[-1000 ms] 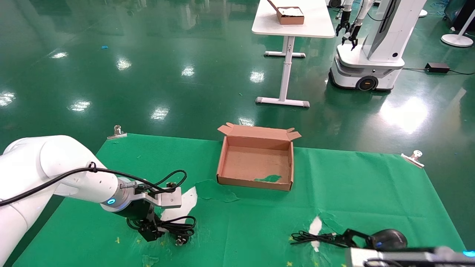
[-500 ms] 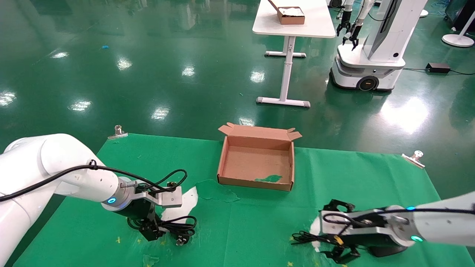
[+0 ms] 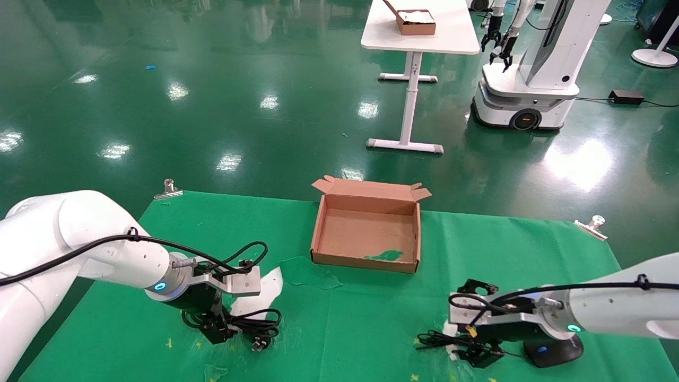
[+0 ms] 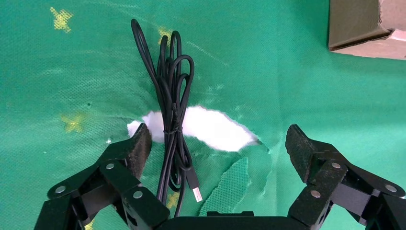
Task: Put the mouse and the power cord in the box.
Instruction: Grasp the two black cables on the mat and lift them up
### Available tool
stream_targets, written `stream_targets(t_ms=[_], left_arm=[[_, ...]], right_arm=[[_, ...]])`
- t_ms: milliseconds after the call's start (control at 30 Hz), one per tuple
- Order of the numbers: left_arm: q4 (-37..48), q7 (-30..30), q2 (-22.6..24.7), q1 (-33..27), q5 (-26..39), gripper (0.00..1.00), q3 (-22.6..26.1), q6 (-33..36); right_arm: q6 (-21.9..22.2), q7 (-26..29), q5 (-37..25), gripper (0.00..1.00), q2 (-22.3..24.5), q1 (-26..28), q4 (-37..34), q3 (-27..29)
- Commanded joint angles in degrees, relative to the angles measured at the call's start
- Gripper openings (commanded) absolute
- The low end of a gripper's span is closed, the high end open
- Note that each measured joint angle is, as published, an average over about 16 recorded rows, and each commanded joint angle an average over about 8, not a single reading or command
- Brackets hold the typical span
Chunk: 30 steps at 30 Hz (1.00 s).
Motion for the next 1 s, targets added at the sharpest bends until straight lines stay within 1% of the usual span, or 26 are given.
stream_targets(t_ms=[33,1000], left_arm=[[0.05,0.02,0.02,-0.01,-0.01,0.00,0.00,-0.02],[-0.25,-0.08,-0.08,0.00,-0.08,0.00,-0.02,0.05]], right_arm=[[0.13,-0.03,-0.08,0.00,-0.11,0.11,-0.27,-0.04],[-0.47,0.19,0.48,0.00,0.71,-0.62,1.55,0.23]])
